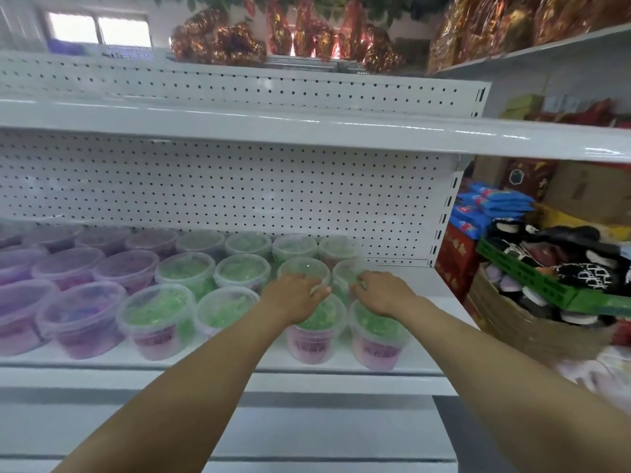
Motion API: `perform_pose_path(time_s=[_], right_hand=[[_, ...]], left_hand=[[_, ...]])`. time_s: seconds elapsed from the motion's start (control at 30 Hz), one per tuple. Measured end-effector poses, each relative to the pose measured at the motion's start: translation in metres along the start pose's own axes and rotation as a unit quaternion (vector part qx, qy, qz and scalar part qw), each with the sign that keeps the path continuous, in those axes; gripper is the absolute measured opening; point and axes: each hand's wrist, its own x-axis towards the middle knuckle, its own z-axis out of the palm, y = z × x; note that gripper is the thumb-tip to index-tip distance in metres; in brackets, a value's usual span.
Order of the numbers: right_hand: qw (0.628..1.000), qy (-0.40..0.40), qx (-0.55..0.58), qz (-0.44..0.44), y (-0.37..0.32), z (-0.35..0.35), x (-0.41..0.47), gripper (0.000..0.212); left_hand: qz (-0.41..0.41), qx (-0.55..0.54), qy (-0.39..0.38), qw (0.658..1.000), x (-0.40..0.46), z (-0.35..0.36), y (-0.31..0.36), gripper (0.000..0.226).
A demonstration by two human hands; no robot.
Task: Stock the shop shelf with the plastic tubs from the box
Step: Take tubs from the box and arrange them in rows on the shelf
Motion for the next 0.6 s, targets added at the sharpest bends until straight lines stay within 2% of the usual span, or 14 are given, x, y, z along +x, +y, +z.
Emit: perform_pose_path(time_s=[0.37, 0.6], right_hand=[[0.999, -0.03, 0.014, -0.024, -0.01, -0.003, -0.013, 0.057], [0.997, -0.01, 0.042, -0.056, 0.016, -0.013, -0.056, 0.063]], left_hand=[[-0.031, 0.012, 0.002, 0.999, -0.016, -0.005, 0.002, 0.063], [0.038, -0.011, 0.034, 0.999, -0.046, -0.011, 0.022, 0.057]])
